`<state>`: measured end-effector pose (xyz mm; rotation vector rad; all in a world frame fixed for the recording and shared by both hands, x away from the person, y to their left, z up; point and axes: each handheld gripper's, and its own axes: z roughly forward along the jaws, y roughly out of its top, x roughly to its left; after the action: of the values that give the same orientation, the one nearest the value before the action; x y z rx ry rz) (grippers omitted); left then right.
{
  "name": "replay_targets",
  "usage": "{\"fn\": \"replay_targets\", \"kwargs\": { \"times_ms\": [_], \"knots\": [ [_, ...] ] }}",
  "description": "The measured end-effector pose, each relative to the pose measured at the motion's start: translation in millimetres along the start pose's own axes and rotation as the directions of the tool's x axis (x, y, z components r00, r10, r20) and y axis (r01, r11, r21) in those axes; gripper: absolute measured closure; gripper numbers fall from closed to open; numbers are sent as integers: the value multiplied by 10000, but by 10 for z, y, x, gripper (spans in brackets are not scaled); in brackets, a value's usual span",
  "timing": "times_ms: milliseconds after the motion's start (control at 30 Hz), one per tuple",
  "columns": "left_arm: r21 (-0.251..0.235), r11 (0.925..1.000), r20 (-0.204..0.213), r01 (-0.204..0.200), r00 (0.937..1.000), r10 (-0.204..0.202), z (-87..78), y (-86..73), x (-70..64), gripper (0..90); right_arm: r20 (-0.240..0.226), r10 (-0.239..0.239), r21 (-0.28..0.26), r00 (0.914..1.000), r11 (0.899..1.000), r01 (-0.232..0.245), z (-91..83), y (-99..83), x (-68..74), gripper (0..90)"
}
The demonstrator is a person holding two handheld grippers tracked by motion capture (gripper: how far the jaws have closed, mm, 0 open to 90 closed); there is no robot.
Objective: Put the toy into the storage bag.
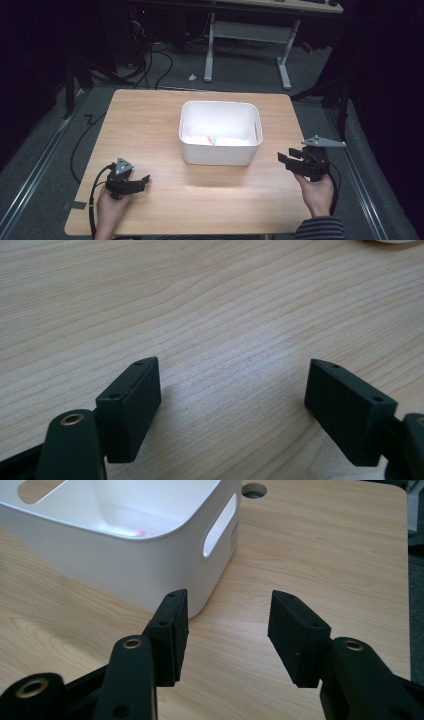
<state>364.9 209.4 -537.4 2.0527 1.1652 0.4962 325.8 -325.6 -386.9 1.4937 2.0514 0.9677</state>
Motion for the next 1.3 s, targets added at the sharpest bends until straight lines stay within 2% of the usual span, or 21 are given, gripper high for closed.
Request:
{"fn": "replay_targets", "kwargs": {
  "times_ms": [433,733,1300],
  "knots": [
    [3,10000,2,-1,10000,1,-2,-2,0,229,-259,194,114,9995,9998,-192,139,-151,-10,509],
    [1,10000,1,-3,10000,3,-3,-2,-1,229,-462,249,276,9986,9993,-237,320,-249,48,509],
    [2,10000,-18,-12,10000,12,-3,-3,-3,229,-728,523,600,9960,9970,-480,541,-417,101,508]
  ]
}}
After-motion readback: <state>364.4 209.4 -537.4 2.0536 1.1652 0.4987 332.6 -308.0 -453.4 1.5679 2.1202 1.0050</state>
